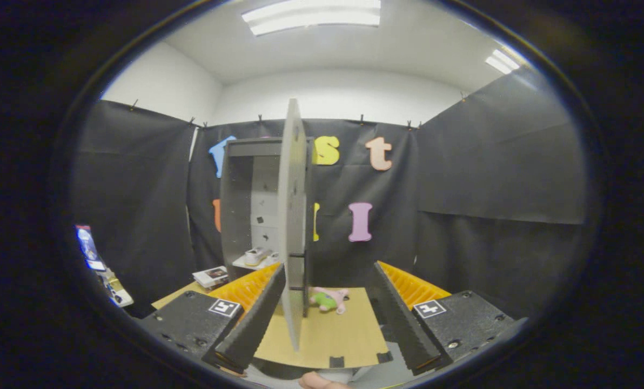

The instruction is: Open the shoe cabinet door, grab the shoes and put them into the shoe cabinet, then close the shoe cabinet door.

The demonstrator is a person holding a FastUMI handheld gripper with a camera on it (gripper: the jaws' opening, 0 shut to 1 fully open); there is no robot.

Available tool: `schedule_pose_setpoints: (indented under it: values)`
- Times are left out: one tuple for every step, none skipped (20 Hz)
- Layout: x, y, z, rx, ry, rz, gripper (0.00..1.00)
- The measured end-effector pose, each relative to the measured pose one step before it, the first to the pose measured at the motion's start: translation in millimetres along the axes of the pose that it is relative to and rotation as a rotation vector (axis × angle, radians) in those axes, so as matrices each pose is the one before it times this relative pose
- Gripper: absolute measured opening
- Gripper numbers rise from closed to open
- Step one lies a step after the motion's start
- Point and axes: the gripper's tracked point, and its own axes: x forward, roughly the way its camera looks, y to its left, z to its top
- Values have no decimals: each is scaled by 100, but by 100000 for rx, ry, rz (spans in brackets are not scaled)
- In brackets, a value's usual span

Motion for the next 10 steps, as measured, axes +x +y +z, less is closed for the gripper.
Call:
schedule_pose_setpoints:
  values:
    - [1513,-1130,-566,-1337,559,-1141,100]
    - [900,-1962,-510,-440,770,-1926,100]
    - [817,-1732,-193,-497,652,-2113,100]
    - [754,-1928,-342,142,730,-2723,100]
    - [1096,-1379,-229,-631,1034,-1378,100]
    - [922,-1008,-697,-1294,797,-714,100]
    - [927,-692,-318,-2566,-20,752,100]
    - [924,-704,-143,-1810,-1136,0,100]
    - [1035,-302,101,-1251,-1358,859,100]
    - [940,142,21,-1407,-1918,1857,100]
